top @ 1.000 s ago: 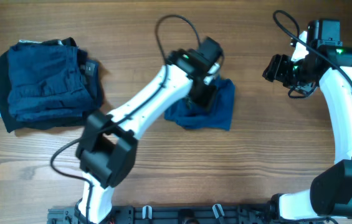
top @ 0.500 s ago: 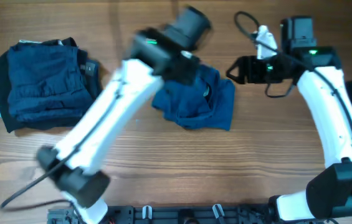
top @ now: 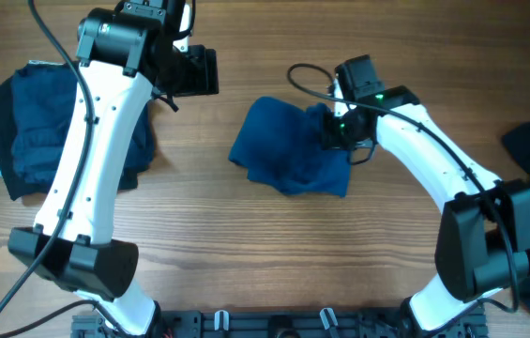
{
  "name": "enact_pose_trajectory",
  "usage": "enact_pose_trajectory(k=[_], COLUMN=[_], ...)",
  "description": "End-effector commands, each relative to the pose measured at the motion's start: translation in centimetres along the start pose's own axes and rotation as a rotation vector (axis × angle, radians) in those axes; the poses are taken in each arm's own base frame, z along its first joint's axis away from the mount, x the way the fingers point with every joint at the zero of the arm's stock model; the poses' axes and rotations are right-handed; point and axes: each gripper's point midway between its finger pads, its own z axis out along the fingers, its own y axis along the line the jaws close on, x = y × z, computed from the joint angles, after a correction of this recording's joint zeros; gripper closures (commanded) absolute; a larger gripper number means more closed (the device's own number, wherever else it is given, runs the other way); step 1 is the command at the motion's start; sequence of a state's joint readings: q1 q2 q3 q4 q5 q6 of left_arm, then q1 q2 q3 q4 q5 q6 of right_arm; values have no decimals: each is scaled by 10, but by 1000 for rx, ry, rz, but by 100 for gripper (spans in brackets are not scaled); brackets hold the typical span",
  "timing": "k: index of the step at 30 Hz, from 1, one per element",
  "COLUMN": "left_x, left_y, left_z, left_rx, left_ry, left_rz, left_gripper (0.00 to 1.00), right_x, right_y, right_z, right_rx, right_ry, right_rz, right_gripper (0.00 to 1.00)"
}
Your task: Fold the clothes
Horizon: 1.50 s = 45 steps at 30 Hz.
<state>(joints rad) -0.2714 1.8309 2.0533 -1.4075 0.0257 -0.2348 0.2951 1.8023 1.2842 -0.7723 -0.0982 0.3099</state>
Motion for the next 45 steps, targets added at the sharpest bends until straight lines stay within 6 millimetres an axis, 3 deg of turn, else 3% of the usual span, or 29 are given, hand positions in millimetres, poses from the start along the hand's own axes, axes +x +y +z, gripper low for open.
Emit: enact_pose_trajectory(k=[1,3,4,8,9,10,13,15,17,19,20,23,24,25,28,31,35,36,38,39,42,45], left_x=[8,11,12,15,16,18,24,24,24,23,24,24,25,25,25,22,22,23,23,23,23,24], left_y=[-17,-23,-24,-28,-29,-32,-40,-41,-41,-41,-41,-41,-41,-41,-41,-42,-41,-41,-41,-41,-41,-41], left_z=[18,24,28,39,40,43,48,51,54,55,55,55,55,55,55,55,55,55,55,55,55,56], left_rx=[82,99,97,92,94,99,106,106,105,104,104,106,105,105,105,108,108,108,108,108,108,106], left_ry=[77,101,110,137,143,152,179,184,186,186,187,188,190,192,191,181,181,182,182,182,183,187], left_rz=[-4,0,3,11,15,19,35,38,37,37,37,63,62,62,62,63,63,63,63,63,63,62], left_gripper=[20,19,19,18,18,19,18,18,18,18,18,18,18,18,18,17,17,17,17,15,14,10], right_x=[-21,-18,-14,-4,-1,2,13,15,14,12,14,13,16,20,32,49,76,79,80,79,78,73], right_y=[-40,-52,-59,-75,-63,-37,30,39,32,26,27,22,21,21,5,-23,-51,-57,-69,-69,-66,-34], right_z=[-26,-27,-27,-29,-30,-34,-62,-61,-47,-32,-13,9,12,12,-5,-26,-36,-38,-41,-41,-40,-34], right_rx=[101,111,120,130,42,-124,-531,-539,-425,-302,-231,-151,-143,-147,-85,43,154,188,260,264,241,39], right_ry=[-96,-76,-60,-12,12,32,49,60,67,63,58,51,67,85,116,154,265,275,269,265,261,262], right_rz=[61,78,92,152,123,12,-134,-115,-57,-14,-34,-59,-60,-55,-44,-6,58,81,109,108,102,-21], right_gripper=[91,74,59,54,56,59,52,47,37,29,26,30,58,78,96,96,93,85,41,37,39,46])
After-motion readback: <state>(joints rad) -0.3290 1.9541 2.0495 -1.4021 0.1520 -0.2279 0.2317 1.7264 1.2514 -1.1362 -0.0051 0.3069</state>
